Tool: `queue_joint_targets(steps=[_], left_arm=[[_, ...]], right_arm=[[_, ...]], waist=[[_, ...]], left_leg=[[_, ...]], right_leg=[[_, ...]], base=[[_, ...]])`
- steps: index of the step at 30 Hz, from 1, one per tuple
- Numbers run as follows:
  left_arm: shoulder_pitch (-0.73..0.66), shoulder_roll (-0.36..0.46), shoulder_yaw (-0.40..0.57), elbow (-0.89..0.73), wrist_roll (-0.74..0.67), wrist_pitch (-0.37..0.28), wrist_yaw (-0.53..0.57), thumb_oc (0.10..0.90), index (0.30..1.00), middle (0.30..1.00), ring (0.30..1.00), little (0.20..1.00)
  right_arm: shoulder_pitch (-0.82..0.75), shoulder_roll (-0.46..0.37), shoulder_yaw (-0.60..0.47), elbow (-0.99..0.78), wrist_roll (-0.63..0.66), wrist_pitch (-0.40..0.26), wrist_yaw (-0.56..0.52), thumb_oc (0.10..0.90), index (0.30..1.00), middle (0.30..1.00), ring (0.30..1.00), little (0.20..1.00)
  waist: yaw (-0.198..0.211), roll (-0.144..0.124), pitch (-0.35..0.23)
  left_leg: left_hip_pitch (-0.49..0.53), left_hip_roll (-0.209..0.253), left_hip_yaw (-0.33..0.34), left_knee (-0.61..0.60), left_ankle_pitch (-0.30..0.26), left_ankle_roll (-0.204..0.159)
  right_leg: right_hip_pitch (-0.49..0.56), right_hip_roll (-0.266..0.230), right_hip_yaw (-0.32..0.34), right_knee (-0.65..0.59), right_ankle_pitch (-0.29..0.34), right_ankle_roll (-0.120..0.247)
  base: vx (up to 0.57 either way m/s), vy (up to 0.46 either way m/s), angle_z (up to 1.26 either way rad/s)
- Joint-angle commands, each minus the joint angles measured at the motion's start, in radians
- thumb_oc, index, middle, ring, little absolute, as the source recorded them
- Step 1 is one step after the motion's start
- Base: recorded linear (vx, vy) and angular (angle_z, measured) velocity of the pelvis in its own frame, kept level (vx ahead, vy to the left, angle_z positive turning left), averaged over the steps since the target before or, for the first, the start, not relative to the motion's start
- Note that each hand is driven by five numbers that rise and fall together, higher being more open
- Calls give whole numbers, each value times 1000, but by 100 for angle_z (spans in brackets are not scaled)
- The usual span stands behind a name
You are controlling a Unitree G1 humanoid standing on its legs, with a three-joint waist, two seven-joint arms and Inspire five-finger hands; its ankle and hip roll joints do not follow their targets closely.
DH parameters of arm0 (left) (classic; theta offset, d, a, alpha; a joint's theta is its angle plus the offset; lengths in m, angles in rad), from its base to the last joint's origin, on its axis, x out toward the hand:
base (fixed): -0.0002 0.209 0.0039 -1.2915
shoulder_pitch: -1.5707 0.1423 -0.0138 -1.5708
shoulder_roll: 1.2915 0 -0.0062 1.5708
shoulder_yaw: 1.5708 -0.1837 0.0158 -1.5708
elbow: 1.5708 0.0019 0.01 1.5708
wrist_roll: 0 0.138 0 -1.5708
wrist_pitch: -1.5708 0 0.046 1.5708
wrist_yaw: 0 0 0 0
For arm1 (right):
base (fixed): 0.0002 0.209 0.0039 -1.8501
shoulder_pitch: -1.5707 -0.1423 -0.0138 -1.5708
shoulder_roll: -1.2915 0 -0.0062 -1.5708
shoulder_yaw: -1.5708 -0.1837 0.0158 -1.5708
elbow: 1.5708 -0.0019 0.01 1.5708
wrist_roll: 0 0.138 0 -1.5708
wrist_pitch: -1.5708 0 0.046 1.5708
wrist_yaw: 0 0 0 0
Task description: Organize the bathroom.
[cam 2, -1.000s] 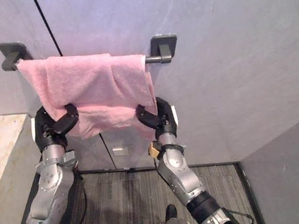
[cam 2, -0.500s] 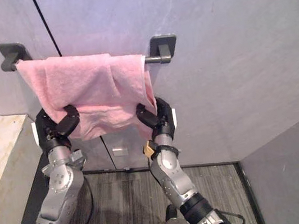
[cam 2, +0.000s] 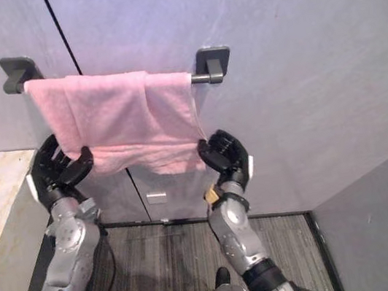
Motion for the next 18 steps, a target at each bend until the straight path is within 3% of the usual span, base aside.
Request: queue_joint_targets(steps=[1,9,18], left_arm=[[-55,62,44,18,41,-36,-35,800,900,900,900,900],[16,61,99,93,41,-8,-93,800,900,900,900,900],[54,55,123,148,41,-27,-132,800,900,900,900,900]], right_arm=[[-60,-51,-116,-21,-89,-101,12,800,900,900,900,900],[-12,-75,-164,11,-106,-76,30,800,900,900,900,900],[25,-82,-184,39,-141,-84,75,800,900,900,900,900]], waist=[[-5,38,-43],[-8,35,-39],[-19,36,-29]], left_leg=[[-1,-64,-4,1,-68,63],[-5,-64,0,1,-69,63],[-5,-63,8,1,-69,63]], right_leg=[[75,-20,-51,41,-126,99],[68,-20,-51,46,-127,102],[64,-20,-45,45,-122,106]], base=[[0,0,0],[0,0,0],[1,-1,0]])
